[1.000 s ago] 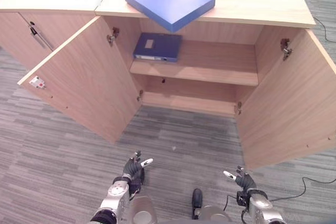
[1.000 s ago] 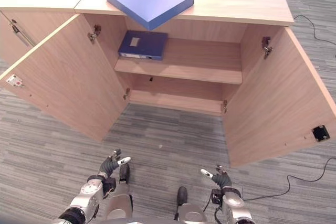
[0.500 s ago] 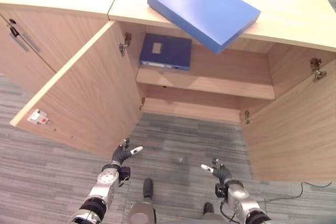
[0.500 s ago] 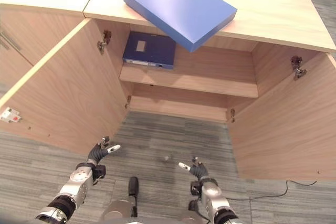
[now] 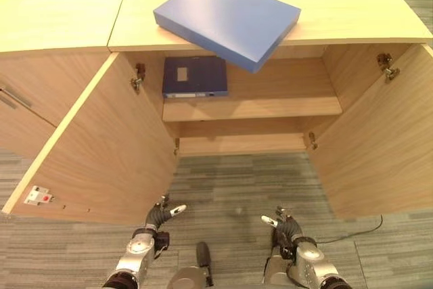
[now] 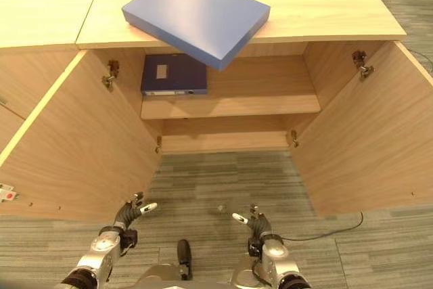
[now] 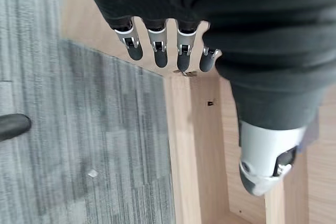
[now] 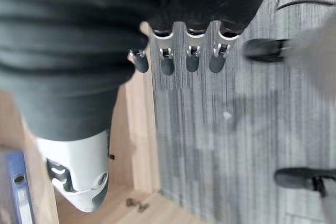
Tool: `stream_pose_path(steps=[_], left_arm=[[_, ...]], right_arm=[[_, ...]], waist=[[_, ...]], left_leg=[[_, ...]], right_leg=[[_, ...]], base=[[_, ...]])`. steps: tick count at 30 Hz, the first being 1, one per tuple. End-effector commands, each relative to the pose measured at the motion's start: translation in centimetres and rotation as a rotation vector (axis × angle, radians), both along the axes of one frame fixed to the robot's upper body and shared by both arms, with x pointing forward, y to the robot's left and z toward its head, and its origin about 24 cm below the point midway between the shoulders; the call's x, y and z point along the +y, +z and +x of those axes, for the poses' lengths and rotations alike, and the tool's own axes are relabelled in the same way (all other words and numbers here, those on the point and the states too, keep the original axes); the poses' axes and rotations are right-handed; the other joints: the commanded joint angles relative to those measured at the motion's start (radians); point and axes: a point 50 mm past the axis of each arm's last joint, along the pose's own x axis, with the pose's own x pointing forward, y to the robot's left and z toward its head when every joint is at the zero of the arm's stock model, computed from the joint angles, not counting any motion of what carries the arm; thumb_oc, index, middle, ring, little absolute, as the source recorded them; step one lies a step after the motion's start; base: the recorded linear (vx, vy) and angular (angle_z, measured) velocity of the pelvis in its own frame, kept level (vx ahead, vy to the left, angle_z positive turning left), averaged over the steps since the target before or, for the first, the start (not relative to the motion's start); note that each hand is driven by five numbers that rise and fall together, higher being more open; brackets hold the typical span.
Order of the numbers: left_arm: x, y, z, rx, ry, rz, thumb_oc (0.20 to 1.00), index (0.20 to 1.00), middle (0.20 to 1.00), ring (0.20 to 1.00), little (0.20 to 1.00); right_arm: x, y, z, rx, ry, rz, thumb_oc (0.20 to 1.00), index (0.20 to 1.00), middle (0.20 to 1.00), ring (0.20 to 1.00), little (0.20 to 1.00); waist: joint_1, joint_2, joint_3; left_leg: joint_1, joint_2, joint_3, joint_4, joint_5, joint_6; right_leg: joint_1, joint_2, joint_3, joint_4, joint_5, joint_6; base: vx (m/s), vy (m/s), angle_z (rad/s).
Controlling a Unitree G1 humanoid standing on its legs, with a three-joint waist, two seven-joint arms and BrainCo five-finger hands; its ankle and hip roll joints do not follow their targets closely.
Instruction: Put the empty folder in the office cabinet
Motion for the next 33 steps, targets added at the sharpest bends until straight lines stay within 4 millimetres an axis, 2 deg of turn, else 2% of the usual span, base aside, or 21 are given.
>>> stream_pose_path(steps=[1,2,3,5,6,8,9,10,11,12,13,14,16,17,20,24,28,33], left_arm=[[0.1,1.8,2.2,-0.12,-0.005,0.014,1.0,1.0,1.0,1.0,1.0],[0.1,1.3,1.7,-0.097,0.0,0.011,1.0,1.0,1.0,1.0,1.0],[0.0,1.3,1.7,-0.096,-0.001,0.01,1.0,1.0,1.0,1.0,1.0],[-0.4,0.6,0.9,-0.071,0.013,-0.013,1.0,1.0,1.0,1.0,1.0],[-0.5,0.6,0.8,-0.07,0.013,-0.013,1.0,1.0,1.0,1.0,1.0],[-0.8,0.3,0.4,-0.061,0.027,-0.039,1.0,1.0,1.0,1.0,1.0],[-1.3,0.2,0.3,-0.061,0.035,-0.064,1.0,1.0,1.0,1.0,1.0],[-1.3,0.2,0.2,-0.06,0.035,-0.064,1.0,1.0,1.0,1.0,1.0],[-1.7,0.1,0.2,-0.053,0.043,-0.081,1.0,1.0,1.0,1.0,1.0],[-1.7,0.0,0.2,-0.053,0.042,-0.081,1.0,1.0,1.0,1.0,1.0],[-2.1,0.0,0.1,-0.049,0.043,-0.097,1.0,1.0,1.0,1.0,1.0],[-2.1,0.0,0.2,-0.052,0.04,-0.099,1.0,1.0,1.0,1.0,1.0],[-2.3,0.0,0.2,-0.054,0.04,-0.106,1.0,1.0,1.0,1.0,1.0],[-2.4,0.2,0.4,-0.061,0.042,-0.112,1.0,1.0,1.0,1.0,1.0],[-2.4,0.3,0.6,-0.062,0.049,-0.115,1.0,1.0,1.0,1.0,1.0],[-2.2,0.1,0.5,-0.049,0.046,-0.103,1.0,1.0,1.0,1.0,1.0],[-1.9,0.0,0.4,-0.041,0.057,-0.092,1.0,1.0,1.0,1.0,1.0],[-1.5,-0.6,-0.3,-0.003,0.044,-0.072,1.0,1.0,1.0,1.0,1.0]], right_arm=[[-1.4,1.6,1.6,-0.105,-0.016,-0.022,1.0,1.0,1.0,1.0,1.0],[-1.6,1.5,1.3,-0.093,-0.018,-0.027,1.0,1.0,1.0,1.0,1.0],[-1.7,1.4,1.2,-0.092,-0.018,-0.028,1.0,1.0,1.0,1.0,1.0],[-2.2,1.3,0.8,-0.085,-0.008,-0.045,1.0,1.0,1.0,1.0,1.0],[-2.2,1.3,0.8,-0.084,-0.008,-0.046,1.0,1.0,1.0,1.0,1.0],[-2.5,1.5,0.8,-0.095,-0.002,-0.058,1.0,1.0,1.0,1.0,1.0],[-3.0,1.6,0.8,-0.096,-0.008,-0.068,1.0,1.0,1.0,1.0,1.0],[-3.0,1.6,0.8,-0.096,-0.008,-0.068,1.0,1.0,1.0,1.0,1.0],[-3.7,1.4,0.4,-0.083,-0.017,-0.084,1.0,1.0,1.0,1.0,1.0],[-3.7,1.4,0.4,-0.083,-0.017,-0.084,1.0,1.0,1.0,1.0,1.0],[-4.4,1.2,-0.1,-0.063,-0.031,-0.103,1.0,1.0,1.0,1.0,1.0],[-4.8,1.2,-0.2,-0.058,-0.037,-0.111,1.0,1.0,1.0,1.0,1.0],[-5.2,1.2,-0.5,-0.053,-0.045,-0.12,1.0,1.0,1.0,1.0,1.0],[-6.0,1.3,-0.8,-0.048,-0.06,-0.138,1.0,1.0,1.0,1.0,1.0],[-6.7,1.3,-0.9,-0.032,-0.07,-0.157,1.0,1.0,1.0,1.0,1.0],[-7.2,1.4,-0.6,-0.031,-0.087,-0.171,1.0,1.0,1.0,1.0,1.0],[-6.1,1.3,0.2,-0.038,-0.089,-0.14,1.0,1.0,1.0,1.0,1.0],[-4.6,0.9,0.0,-0.025,-0.051,-0.113,1.0,1.0,1.0,1.0,1.0]], waist=[[-0.004,0.007,0.015],[-0.003,0.008,-0.006],[-0.003,0.01,-0.006],[-0.005,0.027,-0.029],[-0.007,0.029,-0.029],[-0.01,0.043,-0.035],[-0.011,0.053,-0.038],[-0.012,0.055,-0.038],[-0.009,0.063,-0.034],[-0.011,0.065,-0.033],[-0.01,0.061,-0.029],[-0.01,0.059,-0.026],[-0.012,0.053,-0.021],[-0.015,0.035,-0.011],[-0.011,0.025,-0.003],[0.012,0.005,-0.001],[0.05,0.005,-0.007],[0.054,-0.004,-0.033]], left_leg=[[0.036,0.079,-0.055,0.005,-0.061,-0.083],[0.053,0.093,-0.048,0.003,-0.059,-0.102],[0.054,0.095,-0.048,0.003,-0.06,-0.103],[0.063,0.145,-0.044,0.003,-0.037,-0.136],[0.063,0.147,-0.046,0.003,-0.037,-0.137],[0.066,0.187,-0.048,0.003,-0.012,-0.159],[0.064,0.224,-0.045,0.016,0.017,-0.176],[0.065,0.226,-0.046,0.016,0.018,-0.177],[0.055,0.258,-0.054,0.058,0.07,-0.192],[0.054,0.26,-0.056,0.059,0.07,-0.194],[0.039,0.282,-0.073,0.113,0.117,-0.199],[0.034,0.287,-0.087,0.137,0.136,-0.2],[0.023,0.288,-0.106,0.169,0.154,-0.201],[-0.009,0.293,-0.095,0.24,0.181,-0.189],[-0.04,0.284,-0.072,0.259,0.164,-0.176],[-0.089,0.22,-0.066,0.205,0.064,-0.157],[-0.127,0.162,-0.079,0.092,0.076,-0.151],[-0.068,0.143,-0.049,0.034,0.069,-0.131]], right_leg=[[0.068,-0.017,0.001,0.011,0.043,0.024],[0.086,-0.012,-0.02,0.007,0.045,0.024],[0.09,-0.01,-0.022,0.005,0.045,0.024],[0.132,0.025,-0.047,-0.007,0.015,0.024],[0.134,0.027,-0.048,-0.007,0.014,0.023],[0.153,0.066,-0.059,-0.013,-0.021,0.006],[0.171,0.1,-0.071,-0.021,-0.055,-0.015],[0.172,0.103,-0.072,-0.021,-0.056,-0.016],[0.196,0.134,-0.083,-0.025,-0.085,-0.036],[0.197,0.136,-0.085,-0.025,-0.086,-0.037],[0.224,0.157,-0.095,-0.025,-0.108,-0.059],[0.235,0.165,-0.099,-0.025,-0.115,-0.066],[0.247,0.172,-0.102,-0.025,-0.123,-0.079],[0.275,0.177,-0.124,-0.025,-0.147,-0.093],[0.297,0.179,-0.132,-0.025,-0.166,-0.098],[0.312,0.173,-0.139,-0.025,-0.174,-0.092],[0.317,0.186,-0.128,-0.025,-0.186,-0.078],[0.334,0.172,-0.126,-0.025,-0.181,-0.068]], base=[[0.12,-0.256,0.1],[0.12,-0.258,0.12],[0.15,-0.267,-0.04],[0.12,-0.26,-0.25],[0.1,-0.278,-0.26],[0.09,-0.311,-0.14],[0.08,-0.295,-0.05],[0.07,-0.356,-0.12],[0.03,-0.194,-0.1],[0.09,-0.344,-0.11],[0.08,-0.224,-0.05],[0.08,-0.222,-0.02],[0.08,-0.183,0.08],[0.1,-0.227,0.05],[0.06,-0.133,0.17],[0.07,-0.059,0.07],[0.09,0.064,-0.01],[0.13,0.125,-0.22]])
